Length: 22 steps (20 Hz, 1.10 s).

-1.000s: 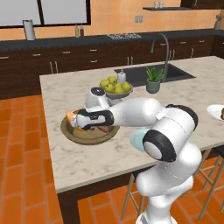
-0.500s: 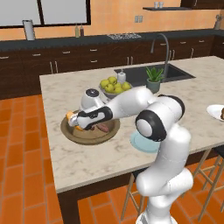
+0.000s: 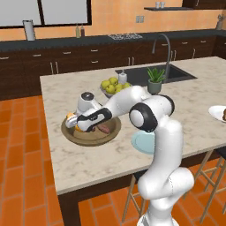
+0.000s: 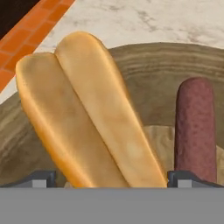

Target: Place one bun and one sausage from the bowl on each plate.

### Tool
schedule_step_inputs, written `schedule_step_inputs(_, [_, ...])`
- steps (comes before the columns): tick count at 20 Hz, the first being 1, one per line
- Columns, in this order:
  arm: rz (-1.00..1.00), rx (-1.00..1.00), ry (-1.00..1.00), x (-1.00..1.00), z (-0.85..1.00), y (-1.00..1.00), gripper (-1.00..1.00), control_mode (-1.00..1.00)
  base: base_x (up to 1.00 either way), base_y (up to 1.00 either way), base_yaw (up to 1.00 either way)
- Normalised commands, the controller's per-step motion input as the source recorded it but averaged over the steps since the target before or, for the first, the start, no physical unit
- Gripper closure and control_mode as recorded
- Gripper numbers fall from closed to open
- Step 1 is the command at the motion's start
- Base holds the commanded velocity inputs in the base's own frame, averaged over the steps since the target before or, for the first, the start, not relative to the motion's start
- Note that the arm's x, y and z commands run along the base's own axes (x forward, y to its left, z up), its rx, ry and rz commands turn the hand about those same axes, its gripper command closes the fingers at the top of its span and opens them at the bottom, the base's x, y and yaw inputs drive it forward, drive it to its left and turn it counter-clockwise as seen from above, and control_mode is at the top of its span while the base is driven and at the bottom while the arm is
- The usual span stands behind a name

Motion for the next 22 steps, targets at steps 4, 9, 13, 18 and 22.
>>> schedule_step_inputs(4, [0.00,0.00,0.00,0.41,-0.30,0.08,-1.00,-1.00,0.00,0.00,0.00])
schedule_step_inputs(9, [0.00,-0.01,0.00,0.10,-0.30,-0.03,1.00,-1.00,0.00,0.00,0.00])
schedule_step_inputs(13, [0.00,0.00,0.00,-0.22,0.26,-0.26,1.00,-1.00,0.00,0.00,0.00])
schedule_step_inputs(18, [0.00,0.00,0.00,-0.51,0.88,-0.58,1.00,-1.00,0.00,0.00,0.00])
schedule_step_inputs(22, [-0.02,0.00,0.05,-0.79,0.81,-0.84,1.00,-1.00,0.00,0.00,0.00])
